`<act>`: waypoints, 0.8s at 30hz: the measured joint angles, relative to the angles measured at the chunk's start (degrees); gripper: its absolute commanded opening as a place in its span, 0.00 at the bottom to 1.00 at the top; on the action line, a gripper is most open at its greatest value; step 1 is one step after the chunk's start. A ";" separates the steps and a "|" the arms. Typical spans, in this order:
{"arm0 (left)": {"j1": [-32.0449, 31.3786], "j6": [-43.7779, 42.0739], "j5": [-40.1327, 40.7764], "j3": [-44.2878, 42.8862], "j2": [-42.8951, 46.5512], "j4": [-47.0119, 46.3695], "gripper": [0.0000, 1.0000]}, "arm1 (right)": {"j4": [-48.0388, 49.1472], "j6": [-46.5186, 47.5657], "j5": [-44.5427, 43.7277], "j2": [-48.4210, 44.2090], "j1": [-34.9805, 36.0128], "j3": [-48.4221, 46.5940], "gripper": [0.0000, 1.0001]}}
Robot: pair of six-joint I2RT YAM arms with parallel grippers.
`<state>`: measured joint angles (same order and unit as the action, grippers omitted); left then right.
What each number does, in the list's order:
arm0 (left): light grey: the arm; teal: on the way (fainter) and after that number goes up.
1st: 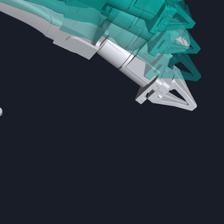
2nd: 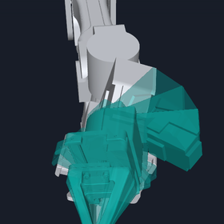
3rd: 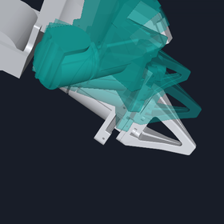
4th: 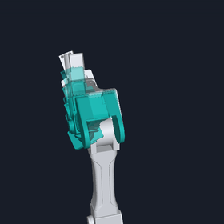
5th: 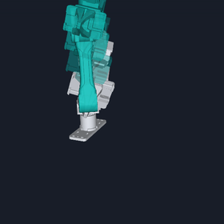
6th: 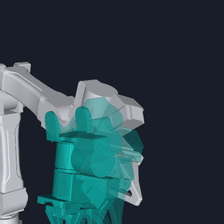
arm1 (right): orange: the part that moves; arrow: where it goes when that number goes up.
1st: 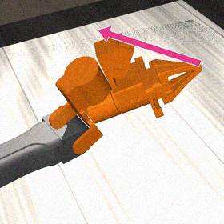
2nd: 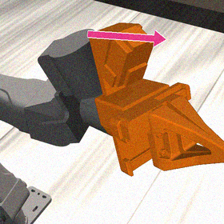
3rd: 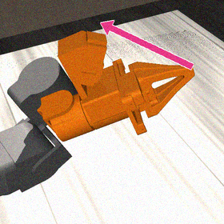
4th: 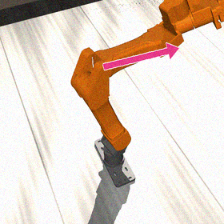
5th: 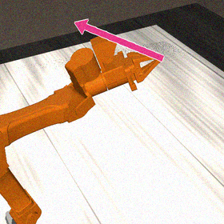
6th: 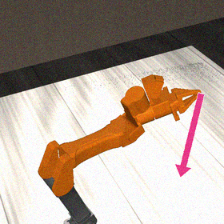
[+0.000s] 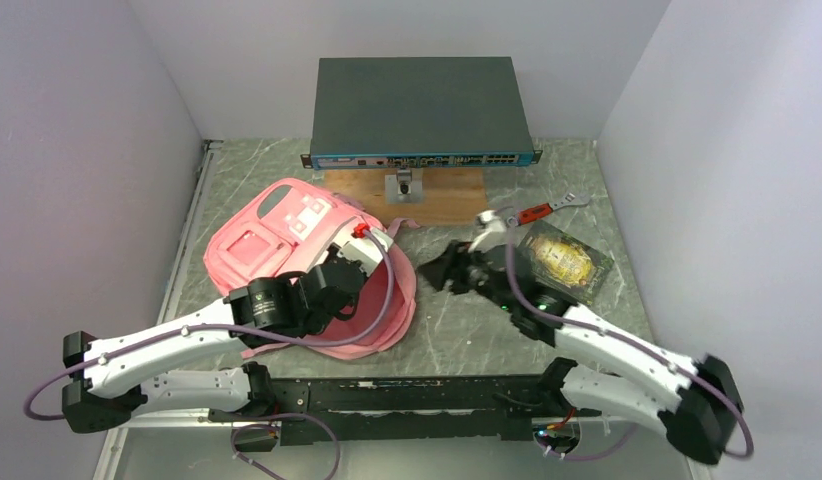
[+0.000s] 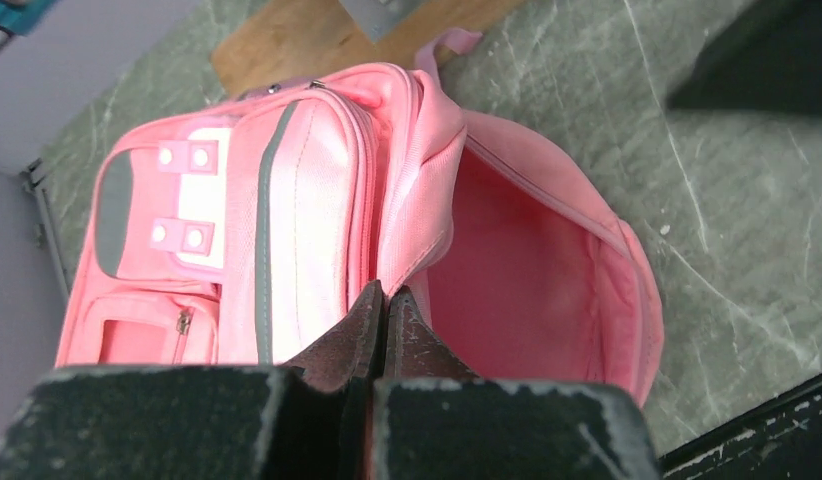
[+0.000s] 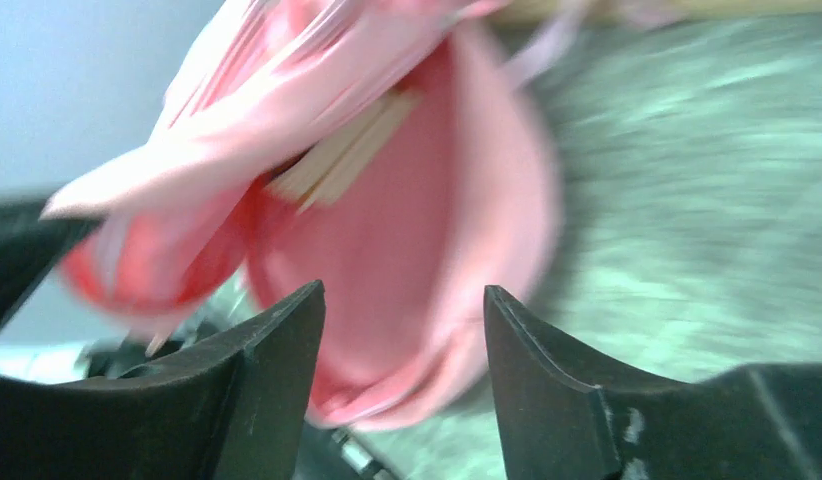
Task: Pack the student bag
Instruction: Place the book in the student bag, then move the book to the center of the board.
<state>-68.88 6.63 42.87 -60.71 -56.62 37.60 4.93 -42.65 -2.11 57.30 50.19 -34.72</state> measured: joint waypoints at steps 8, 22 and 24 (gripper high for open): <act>-0.11 5.35 -5.25 3.37 -3.15 0.50 0.00 | -16.98 3.30 -5.31 -13.11 -36.28 5.75 0.91; -0.02 11.32 -18.78 5.90 -5.84 0.15 0.00 | -14.34 4.70 -0.39 28.79 -66.95 -15.19 0.95; -0.02 11.67 -20.39 6.34 -6.40 -0.17 0.00 | -14.14 6.58 -0.39 33.57 -67.56 -20.26 0.95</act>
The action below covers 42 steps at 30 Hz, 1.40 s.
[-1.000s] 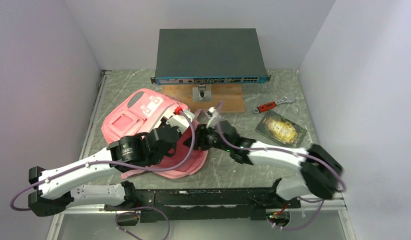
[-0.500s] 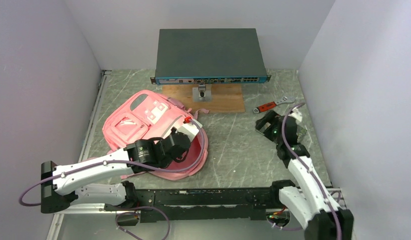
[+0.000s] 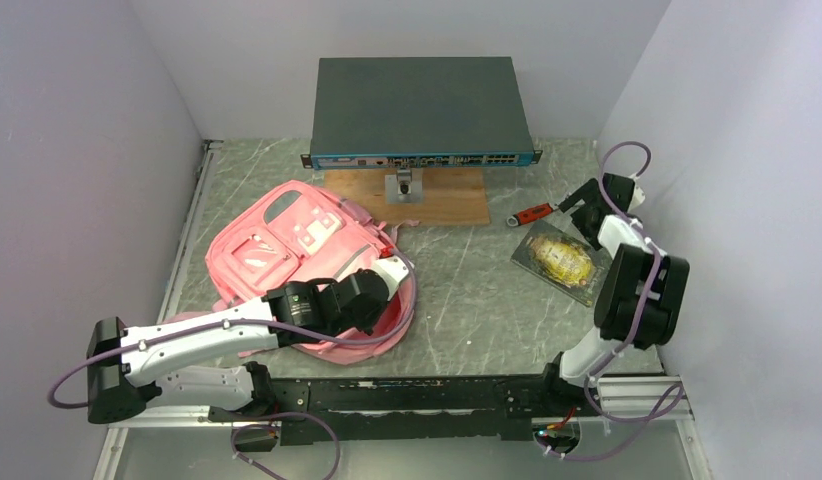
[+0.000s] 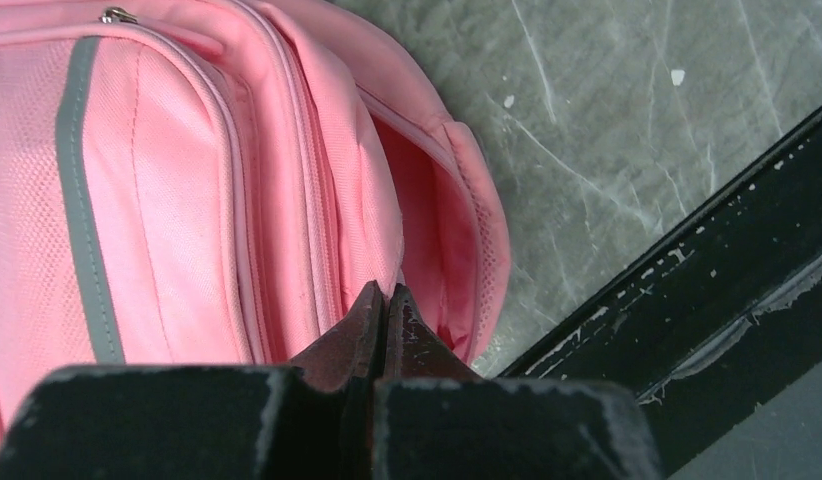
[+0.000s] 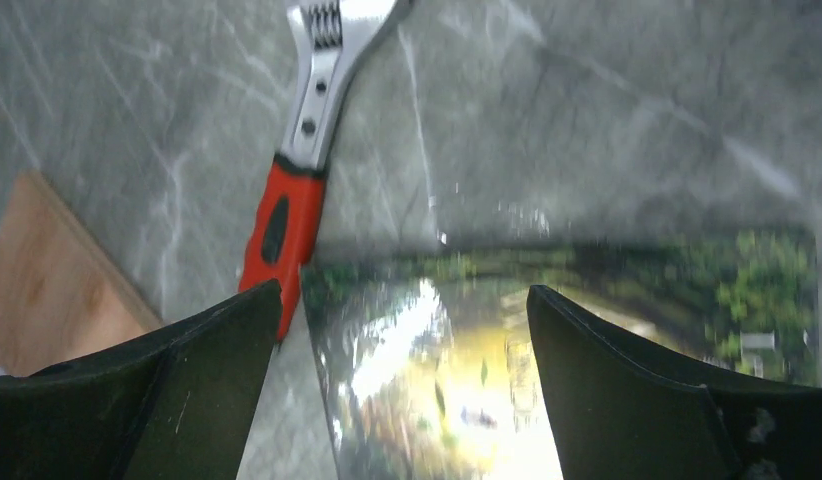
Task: Pack the student bag
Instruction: Move the book to the center of the board.
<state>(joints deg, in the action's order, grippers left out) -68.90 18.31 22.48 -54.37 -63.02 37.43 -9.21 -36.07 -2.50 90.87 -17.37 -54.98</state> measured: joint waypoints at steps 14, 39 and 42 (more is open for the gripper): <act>0.11 1.14 -4.59 2.71 -0.20 -1.22 0.18 | 4.94 1.29 4.94 6.43 -2.71 0.72 0.91; 0.02 8.26 -13.55 -2.12 -9.49 -11.02 0.79 | -1.18 -7.58 22.45 -24.17 25.27 25.66 0.90; 0.02 12.07 -15.65 -3.67 -14.05 -12.76 0.77 | -3.74 -5.53 21.00 -26.14 25.22 25.66 0.87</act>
<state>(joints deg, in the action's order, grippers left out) -68.88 30.37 6.83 -58.04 -77.08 24.67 -12.95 -41.60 18.50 64.73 7.86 -29.32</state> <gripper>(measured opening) 0.790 0.897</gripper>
